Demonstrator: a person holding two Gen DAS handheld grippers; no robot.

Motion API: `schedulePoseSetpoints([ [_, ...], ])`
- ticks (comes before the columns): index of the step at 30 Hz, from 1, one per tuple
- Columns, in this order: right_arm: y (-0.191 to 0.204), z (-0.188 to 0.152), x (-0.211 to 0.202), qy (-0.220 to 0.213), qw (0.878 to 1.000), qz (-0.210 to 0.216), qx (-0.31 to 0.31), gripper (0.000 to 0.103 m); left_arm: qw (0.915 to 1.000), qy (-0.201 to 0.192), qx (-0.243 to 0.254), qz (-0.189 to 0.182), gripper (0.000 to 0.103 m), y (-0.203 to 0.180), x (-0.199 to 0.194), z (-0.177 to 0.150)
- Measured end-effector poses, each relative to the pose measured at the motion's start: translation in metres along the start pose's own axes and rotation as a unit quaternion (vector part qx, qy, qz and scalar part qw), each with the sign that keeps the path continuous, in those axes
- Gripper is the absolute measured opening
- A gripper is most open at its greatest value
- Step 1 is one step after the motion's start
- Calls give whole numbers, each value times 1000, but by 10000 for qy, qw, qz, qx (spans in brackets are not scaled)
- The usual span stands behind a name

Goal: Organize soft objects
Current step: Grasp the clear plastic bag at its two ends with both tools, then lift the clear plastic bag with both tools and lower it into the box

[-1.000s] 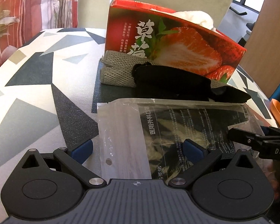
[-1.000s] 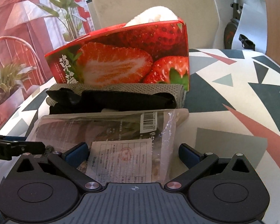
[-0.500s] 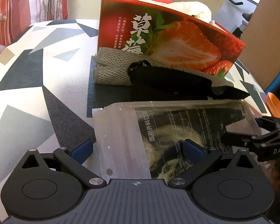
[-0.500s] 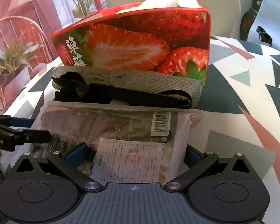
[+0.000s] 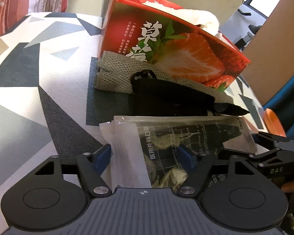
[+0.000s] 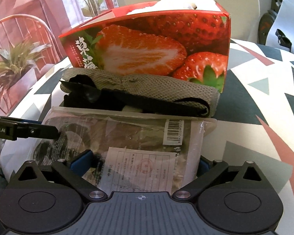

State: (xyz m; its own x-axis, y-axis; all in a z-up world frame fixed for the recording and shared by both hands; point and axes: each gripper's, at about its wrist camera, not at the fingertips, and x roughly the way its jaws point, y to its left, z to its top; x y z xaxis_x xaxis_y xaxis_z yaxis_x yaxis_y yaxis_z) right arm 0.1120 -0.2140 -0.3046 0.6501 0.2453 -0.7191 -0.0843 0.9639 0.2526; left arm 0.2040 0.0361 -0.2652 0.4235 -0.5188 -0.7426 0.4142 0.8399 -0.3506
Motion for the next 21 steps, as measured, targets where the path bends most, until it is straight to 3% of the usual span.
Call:
schedulePoseSetpoints([
  [9, 1, 8, -31, -10, 9988, 245, -425, 73, 9984, -121, 459, -298, 62, -2, -28, 5],
  [15, 1, 24, -68, -216, 9953, 288, -894, 49, 9964, -517, 558, -371, 57, -5, -56, 12],
  [21, 6, 45, -100, -587, 9882, 198, -1398, 40, 9926, -929, 671, -394, 53, -17, -82, 21],
])
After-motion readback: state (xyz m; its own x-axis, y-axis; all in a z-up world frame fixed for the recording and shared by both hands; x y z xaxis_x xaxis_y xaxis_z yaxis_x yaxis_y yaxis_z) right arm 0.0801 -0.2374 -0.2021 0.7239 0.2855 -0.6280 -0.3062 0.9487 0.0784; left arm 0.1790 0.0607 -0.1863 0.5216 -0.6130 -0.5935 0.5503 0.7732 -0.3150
